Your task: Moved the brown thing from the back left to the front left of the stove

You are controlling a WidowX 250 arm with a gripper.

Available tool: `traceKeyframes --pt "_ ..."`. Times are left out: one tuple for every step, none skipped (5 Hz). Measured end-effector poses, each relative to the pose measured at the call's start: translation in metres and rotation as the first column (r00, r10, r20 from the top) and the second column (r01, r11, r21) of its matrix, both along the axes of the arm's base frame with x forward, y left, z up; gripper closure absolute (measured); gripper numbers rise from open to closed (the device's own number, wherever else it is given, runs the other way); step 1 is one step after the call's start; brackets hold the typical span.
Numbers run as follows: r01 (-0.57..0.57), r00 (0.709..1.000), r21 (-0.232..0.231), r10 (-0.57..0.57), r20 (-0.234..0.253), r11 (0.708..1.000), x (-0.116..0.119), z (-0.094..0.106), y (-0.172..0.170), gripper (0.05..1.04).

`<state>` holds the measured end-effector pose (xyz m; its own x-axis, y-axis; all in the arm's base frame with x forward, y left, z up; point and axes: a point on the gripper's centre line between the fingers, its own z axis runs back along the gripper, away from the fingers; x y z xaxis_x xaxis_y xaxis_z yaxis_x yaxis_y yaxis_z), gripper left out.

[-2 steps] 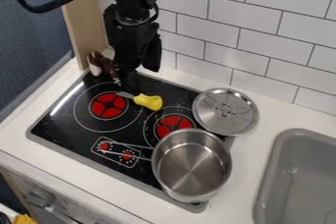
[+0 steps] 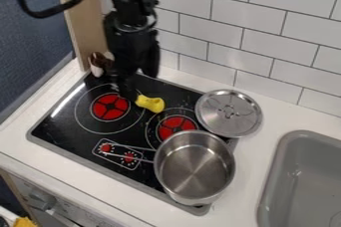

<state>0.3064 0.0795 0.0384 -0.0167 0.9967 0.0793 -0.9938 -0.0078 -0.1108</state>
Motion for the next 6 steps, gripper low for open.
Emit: traceKeyframes --pt "-0.025 1.0 0.026 0.025 0.001 0.999 0.0 -0.002 0.02 0.083" --pt "-0.036 0.999 0.037 0.035 0.018 0.999 0.005 -0.003 0.036 0.083" --pt "-0.04 0.999 0.045 0.04 0.015 0.998 0.019 -0.015 0.05 0.083" --pt "-0.041 0.999 0.001 0.041 0.03 0.999 0.031 -0.019 0.062 0.083" --pt "-0.05 0.999 -0.015 0.05 0.021 0.999 0.041 -0.029 0.069 0.083" --pt "-0.072 0.997 -0.017 0.072 0.014 0.997 0.047 -0.034 0.079 0.127"
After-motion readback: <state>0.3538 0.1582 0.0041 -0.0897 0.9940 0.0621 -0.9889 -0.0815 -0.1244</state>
